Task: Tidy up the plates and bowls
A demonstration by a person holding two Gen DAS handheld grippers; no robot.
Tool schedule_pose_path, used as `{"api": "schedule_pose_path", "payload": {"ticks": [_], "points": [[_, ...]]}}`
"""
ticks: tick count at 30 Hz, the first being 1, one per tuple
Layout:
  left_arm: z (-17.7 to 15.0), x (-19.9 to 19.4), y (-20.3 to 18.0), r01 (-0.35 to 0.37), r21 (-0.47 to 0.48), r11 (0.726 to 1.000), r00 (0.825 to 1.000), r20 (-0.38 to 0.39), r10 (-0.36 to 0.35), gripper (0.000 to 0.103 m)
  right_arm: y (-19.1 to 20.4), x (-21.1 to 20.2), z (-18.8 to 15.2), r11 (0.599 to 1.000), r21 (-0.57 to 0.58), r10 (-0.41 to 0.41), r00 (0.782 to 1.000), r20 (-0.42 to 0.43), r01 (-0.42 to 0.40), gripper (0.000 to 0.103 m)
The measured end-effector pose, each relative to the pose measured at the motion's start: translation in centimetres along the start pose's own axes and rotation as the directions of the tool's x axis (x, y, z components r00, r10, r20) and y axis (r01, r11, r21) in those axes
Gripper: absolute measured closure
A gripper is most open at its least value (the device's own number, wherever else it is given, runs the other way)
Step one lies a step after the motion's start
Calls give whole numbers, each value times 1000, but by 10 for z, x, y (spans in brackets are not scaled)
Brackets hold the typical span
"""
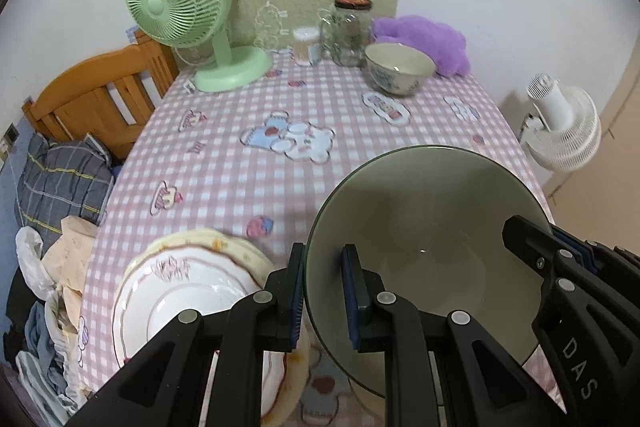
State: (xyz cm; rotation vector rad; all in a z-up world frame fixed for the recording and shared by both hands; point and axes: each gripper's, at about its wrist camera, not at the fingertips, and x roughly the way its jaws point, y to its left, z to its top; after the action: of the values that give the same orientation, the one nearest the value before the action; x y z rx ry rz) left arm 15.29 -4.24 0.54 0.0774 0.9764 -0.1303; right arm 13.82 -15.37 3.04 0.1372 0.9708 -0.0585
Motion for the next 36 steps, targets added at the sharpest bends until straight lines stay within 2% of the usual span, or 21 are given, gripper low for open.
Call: {"api": "schedule_pose_path", "payload": {"ticks": [8,16,21,29,36], "points": [[-33,0,-7,15,66,998,1000,-25,-13,89,-5,-5,-39,998,50,-26,999,-37,28,91],[-53,14,-12,35,98,995,998,-54,-29,88,-9,4,-62,994,88,-54,995,-84,62,91],[-55,21,-16,31,129,991,998,-53,-25,88,-12,13,-65,992,104,-67,993,-102,77,91],[-53,37,-22,53,136,989,994,-105,-39,88,-15,28,-66,989,97,-95,987,-134,108,90],[-52,38,-26,46,144,988,995,-89,-33,88,-18,32,-66,987,83,-123,982,-143,136,90]]}}
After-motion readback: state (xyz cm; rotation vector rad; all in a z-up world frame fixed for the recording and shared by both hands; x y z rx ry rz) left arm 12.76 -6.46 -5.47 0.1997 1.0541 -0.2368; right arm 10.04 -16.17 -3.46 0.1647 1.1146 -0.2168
